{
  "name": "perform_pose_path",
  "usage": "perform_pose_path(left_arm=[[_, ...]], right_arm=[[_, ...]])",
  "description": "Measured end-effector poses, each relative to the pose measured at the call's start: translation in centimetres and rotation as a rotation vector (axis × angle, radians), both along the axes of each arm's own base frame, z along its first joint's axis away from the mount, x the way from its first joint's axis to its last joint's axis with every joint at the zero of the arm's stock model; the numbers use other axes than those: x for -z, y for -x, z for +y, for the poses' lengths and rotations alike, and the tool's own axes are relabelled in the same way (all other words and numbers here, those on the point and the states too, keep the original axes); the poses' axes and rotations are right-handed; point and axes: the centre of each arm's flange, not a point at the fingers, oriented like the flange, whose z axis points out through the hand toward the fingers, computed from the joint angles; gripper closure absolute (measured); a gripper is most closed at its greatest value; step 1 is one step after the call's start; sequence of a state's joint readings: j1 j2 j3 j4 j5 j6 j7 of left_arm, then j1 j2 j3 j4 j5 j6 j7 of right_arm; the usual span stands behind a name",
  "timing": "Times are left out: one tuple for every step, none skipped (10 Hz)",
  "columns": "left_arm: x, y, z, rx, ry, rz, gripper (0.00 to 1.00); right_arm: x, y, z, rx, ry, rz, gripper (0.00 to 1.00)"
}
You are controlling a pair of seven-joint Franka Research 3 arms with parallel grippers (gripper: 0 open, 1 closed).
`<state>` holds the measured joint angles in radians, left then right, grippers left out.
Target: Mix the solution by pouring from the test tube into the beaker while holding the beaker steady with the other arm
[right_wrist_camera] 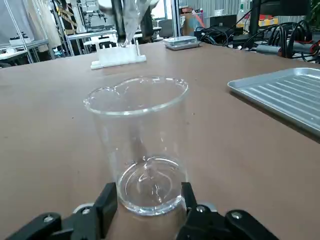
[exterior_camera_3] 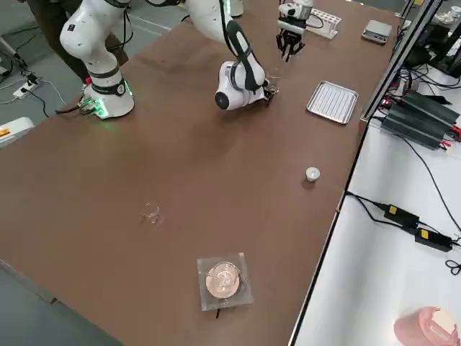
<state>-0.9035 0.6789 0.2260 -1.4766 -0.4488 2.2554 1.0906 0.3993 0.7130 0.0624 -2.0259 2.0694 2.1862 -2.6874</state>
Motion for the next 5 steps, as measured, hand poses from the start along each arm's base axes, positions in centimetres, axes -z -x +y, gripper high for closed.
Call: perform_pose_path(left_arm=[[0.12,0.46,-0.51,0.004,-0.018,-0.007,0.78],[0.16,0.92,-1.03,0.007,-0.037,-0.016,0.78],[0.17,1.23,-1.35,0.009,-0.054,-0.026,0.78],[0.21,1.29,-1.41,0.010,-0.064,-0.031,0.78],[0.41,1.23,-1.32,0.011,-0.070,-0.033,0.78]], right_arm=[[0.00,0.00,0.01,0.000,0.000,0.000,0.41],[-0.01,0.00,0.01,0.001,-0.001,0.000,0.41],[-0.01,0.00,0.02,0.001,-0.001,0.000,0.41],[-0.01,0.00,0.02,0.001,-0.001,0.000,0.41],[-0.01,0.00,0.03,0.001,-0.001,0.000,0.41]])
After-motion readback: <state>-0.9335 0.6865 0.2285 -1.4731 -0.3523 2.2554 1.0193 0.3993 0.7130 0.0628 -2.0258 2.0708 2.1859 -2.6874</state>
